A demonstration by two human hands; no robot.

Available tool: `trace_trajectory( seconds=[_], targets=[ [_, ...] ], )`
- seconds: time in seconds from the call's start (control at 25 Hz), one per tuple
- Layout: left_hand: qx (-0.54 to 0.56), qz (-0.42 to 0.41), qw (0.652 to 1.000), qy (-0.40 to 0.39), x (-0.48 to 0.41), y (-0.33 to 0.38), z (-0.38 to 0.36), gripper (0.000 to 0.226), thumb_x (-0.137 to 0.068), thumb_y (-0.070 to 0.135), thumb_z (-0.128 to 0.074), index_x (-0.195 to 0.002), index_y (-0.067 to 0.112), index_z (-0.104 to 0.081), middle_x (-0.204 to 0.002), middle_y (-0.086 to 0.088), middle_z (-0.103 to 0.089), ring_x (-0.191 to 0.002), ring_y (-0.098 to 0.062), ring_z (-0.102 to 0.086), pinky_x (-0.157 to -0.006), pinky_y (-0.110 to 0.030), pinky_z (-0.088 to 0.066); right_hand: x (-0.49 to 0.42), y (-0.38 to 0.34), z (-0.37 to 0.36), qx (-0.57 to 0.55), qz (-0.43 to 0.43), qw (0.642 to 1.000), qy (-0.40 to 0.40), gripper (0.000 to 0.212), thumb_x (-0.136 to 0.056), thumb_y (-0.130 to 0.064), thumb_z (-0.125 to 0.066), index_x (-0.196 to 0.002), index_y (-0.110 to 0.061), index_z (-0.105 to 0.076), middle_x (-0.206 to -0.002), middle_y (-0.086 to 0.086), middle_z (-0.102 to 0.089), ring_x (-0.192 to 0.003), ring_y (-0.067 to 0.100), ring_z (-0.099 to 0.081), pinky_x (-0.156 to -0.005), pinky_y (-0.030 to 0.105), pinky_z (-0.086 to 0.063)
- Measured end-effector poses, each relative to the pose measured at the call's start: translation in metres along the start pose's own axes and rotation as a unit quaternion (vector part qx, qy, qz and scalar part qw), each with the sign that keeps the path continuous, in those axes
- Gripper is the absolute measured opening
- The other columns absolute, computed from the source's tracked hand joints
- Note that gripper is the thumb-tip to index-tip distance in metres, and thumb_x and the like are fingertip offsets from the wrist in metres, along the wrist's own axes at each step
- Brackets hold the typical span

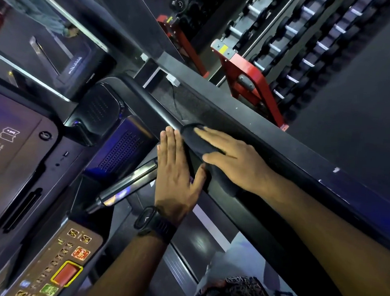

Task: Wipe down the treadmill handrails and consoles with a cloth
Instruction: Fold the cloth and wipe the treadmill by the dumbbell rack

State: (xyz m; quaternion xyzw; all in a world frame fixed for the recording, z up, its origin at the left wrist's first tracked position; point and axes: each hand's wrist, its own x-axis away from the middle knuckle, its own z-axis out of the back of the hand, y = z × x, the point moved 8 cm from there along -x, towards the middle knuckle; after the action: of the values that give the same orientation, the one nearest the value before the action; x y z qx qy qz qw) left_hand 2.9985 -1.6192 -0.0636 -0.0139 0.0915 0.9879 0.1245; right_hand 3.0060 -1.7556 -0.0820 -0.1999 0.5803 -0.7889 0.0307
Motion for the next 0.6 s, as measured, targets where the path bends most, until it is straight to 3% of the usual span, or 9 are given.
trace_trajectory(
  seconds=[0.16, 0.32, 0.48, 0.6],
  targets=[
    [0.006, 0.011, 1.000, -0.009, 0.005, 0.006, -0.003, 0.085, -0.096, 0.057, -0.028, -0.155, 0.000, -0.008, -0.164, -0.017, -0.002, -0.153, -0.026, 0.005, -0.125, -0.041, 0.000, 0.006, 0.033, 0.005, 0.062, -0.111, 0.991, -0.036, 0.052, -0.101, -0.039, -0.044, -0.152, -0.041, -0.033, -0.153, -0.001, -0.047, -0.138, 0.027, -0.043, -0.112, 0.038, -0.032],
    [0.003, 0.001, 1.000, -0.007, 0.013, 0.013, -0.005, 0.084, -0.097, 0.056, -0.028, -0.155, -0.002, -0.009, -0.164, -0.018, -0.001, -0.153, -0.028, 0.004, -0.124, -0.045, -0.003, 0.023, 0.018, 0.003, -0.009, -0.015, 1.000, -0.010, 0.056, -0.097, -0.037, -0.053, -0.150, -0.045, -0.037, -0.155, -0.015, -0.042, -0.143, 0.010, -0.038, -0.119, 0.038, -0.028],
    [0.013, 0.005, 1.000, -0.007, 0.020, 0.023, -0.007, 0.086, -0.096, 0.059, -0.027, -0.155, -0.001, -0.009, -0.164, -0.018, -0.001, -0.153, -0.028, 0.005, -0.125, -0.045, -0.002, 0.026, 0.049, 0.006, 0.066, -0.129, 0.989, -0.023, 0.053, -0.098, -0.043, -0.043, -0.151, -0.047, -0.033, -0.152, -0.001, -0.048, -0.137, 0.030, -0.045, -0.113, 0.043, -0.034],
    [0.002, -0.007, 1.000, -0.011, 0.027, 0.030, -0.008, 0.087, -0.098, 0.063, -0.020, -0.154, -0.003, -0.009, -0.164, -0.020, -0.001, -0.153, -0.029, 0.004, -0.124, -0.048, -0.006, 0.039, 0.027, 0.006, 0.004, -0.030, 1.000, 0.002, 0.055, -0.096, -0.040, -0.052, -0.148, -0.048, -0.038, -0.154, -0.016, -0.042, -0.142, 0.014, -0.041, -0.119, 0.040, -0.029]
  ],
)
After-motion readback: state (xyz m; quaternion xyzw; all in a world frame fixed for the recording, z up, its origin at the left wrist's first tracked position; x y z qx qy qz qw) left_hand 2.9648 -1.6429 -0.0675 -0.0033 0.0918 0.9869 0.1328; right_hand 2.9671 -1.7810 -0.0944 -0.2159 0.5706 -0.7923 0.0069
